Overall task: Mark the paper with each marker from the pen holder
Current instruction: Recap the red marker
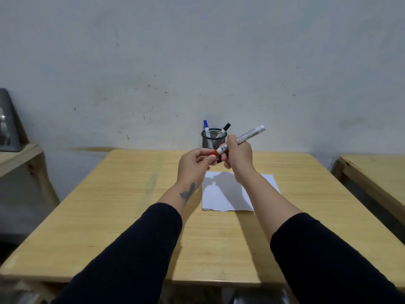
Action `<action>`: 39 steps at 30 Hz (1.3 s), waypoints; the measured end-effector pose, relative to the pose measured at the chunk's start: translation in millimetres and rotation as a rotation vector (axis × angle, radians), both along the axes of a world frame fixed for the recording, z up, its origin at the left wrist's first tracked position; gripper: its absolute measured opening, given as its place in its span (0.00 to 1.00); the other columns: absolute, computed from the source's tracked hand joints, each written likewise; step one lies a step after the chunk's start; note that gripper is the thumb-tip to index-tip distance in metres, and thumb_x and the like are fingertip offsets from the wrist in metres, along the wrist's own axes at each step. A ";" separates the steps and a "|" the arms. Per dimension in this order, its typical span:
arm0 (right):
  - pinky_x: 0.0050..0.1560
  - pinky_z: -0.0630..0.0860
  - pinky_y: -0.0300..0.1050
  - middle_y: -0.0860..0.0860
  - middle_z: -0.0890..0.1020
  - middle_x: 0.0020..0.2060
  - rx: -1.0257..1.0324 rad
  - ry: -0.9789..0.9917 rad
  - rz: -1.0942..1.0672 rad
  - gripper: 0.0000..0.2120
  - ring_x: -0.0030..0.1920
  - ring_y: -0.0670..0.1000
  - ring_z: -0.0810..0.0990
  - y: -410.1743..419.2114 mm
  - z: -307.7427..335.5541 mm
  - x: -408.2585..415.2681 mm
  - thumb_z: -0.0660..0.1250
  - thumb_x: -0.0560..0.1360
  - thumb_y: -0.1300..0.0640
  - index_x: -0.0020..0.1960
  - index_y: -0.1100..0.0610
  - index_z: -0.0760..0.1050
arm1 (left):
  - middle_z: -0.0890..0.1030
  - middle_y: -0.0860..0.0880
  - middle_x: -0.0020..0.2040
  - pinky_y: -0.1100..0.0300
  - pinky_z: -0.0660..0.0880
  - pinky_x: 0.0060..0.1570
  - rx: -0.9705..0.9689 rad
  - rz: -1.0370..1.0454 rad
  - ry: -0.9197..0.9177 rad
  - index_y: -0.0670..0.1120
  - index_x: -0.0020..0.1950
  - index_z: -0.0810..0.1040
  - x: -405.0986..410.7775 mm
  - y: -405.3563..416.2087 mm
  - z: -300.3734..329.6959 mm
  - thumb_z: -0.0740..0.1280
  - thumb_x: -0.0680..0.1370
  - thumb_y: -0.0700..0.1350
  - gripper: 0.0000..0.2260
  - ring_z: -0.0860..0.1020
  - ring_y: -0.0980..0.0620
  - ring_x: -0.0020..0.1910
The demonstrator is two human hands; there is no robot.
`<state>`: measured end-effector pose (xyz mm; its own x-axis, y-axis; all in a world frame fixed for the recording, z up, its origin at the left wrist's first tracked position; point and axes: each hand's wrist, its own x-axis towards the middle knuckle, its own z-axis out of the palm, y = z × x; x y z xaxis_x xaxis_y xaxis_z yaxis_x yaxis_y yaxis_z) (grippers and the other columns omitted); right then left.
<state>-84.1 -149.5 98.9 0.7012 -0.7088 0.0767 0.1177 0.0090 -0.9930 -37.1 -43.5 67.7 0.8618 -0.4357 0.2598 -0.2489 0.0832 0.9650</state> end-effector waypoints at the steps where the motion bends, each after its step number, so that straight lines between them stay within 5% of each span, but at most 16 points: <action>1: 0.21 0.60 0.37 0.51 0.71 0.17 0.009 0.007 0.003 0.19 0.18 0.49 0.64 0.1 -0.5 0.7 0.57 0.77 0.56 0.30 0.61 0.71 | 0.82 0.49 0.36 0.71 0.74 0.36 0.003 0.009 -0.001 0.44 0.48 0.80 -0.6 -0.3 0.0 0.68 0.75 0.35 0.06 0.80 0.63 0.33; 11: 0.24 0.66 0.37 0.52 0.74 0.22 -0.096 0.257 0.125 0.27 0.21 0.50 0.68 -2.3 -1.6 3.1 0.55 0.79 0.40 0.33 0.60 0.74 | 0.83 0.50 0.38 0.67 0.76 0.38 0.025 0.115 0.009 0.49 0.44 0.80 5.1 2.6 -7.2 0.68 0.75 0.35 0.08 0.82 0.58 0.37; 15: 0.31 0.68 0.44 0.55 0.80 0.34 -0.714 0.484 -0.077 0.25 0.35 0.57 0.78 -2.5 -0.8 -2.1 0.54 0.79 0.39 0.34 0.57 0.73 | 0.84 0.47 0.42 0.63 0.76 0.41 0.054 0.218 0.036 0.45 0.48 0.81 16.5 7.7 -6.9 0.68 0.76 0.36 0.05 0.82 0.54 0.42; 18: 0.36 0.69 0.45 0.53 0.79 0.49 -1.240 0.304 -0.186 0.07 0.45 0.57 0.77 -7.5 -10.4 -4.2 0.66 0.76 0.53 0.50 0.56 0.77 | 0.83 0.46 0.42 0.64 0.77 0.42 0.100 0.242 -0.025 0.44 0.48 0.81 20.6 9.4 -3.1 0.67 0.76 0.36 0.05 0.81 0.55 0.41; 19: 0.35 0.70 0.46 0.52 0.78 0.51 -1.365 0.255 -0.149 0.09 0.46 0.57 0.77 -10.7 -15.4 -3.1 0.69 0.74 0.57 0.54 0.55 0.78 | 0.83 0.46 0.42 0.63 0.77 0.42 0.113 0.235 -0.041 0.44 0.48 0.82 20.8 8.7 -1.9 0.67 0.76 0.36 0.06 0.81 0.54 0.41; 24: 0.29 0.66 0.43 0.48 0.81 0.32 -1.580 0.154 -0.278 0.09 0.34 0.57 0.76 -24.6 -32.9 10.5 0.78 0.62 0.63 0.40 0.53 0.83 | 0.83 0.45 0.45 0.55 0.78 0.49 0.122 0.190 -0.113 0.50 0.50 0.80 20.3 4.8 -3.1 0.67 0.76 0.37 0.09 0.82 0.50 0.47; 28: 0.37 0.73 0.49 0.52 0.84 0.41 -1.363 0.192 -0.276 0.06 0.42 0.59 0.78 -34.8 -18.8 21.9 0.70 0.73 0.59 0.49 0.55 0.81 | 0.76 0.52 0.64 0.53 0.71 0.63 0.372 0.069 -0.125 0.53 0.74 0.61 24.6 14.0 -20.8 0.69 0.76 0.49 0.29 0.74 0.52 0.64; 33: 0.44 0.77 0.48 0.51 0.83 0.45 -0.823 0.060 -0.271 0.06 0.42 0.53 0.81 -50.1 31.5 53.4 0.67 0.77 0.57 0.53 0.55 0.77 | 0.54 0.52 0.79 0.45 0.41 0.75 0.987 0.033 -0.362 0.49 0.78 0.51 33.0 30.9 -63.7 0.54 0.75 0.68 0.38 0.46 0.55 0.78; 39: 0.50 0.77 0.47 0.51 0.82 0.45 -0.671 0.189 -0.210 0.10 0.44 0.50 0.79 -66.7 35.7 96.1 0.68 0.75 0.57 0.56 0.56 0.78 | 0.45 0.54 0.79 0.43 0.38 0.75 1.177 0.020 -0.458 0.49 0.78 0.47 37.0 30.4 -76.1 0.49 0.71 0.74 0.43 0.41 0.57 0.77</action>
<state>12.0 -216.2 134.6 0.5998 -0.6729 0.4330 -0.1240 -0.6128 -0.7805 0.0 -13.1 -8.4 0.8047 -0.5937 0.0002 -0.5705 -0.7731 0.2771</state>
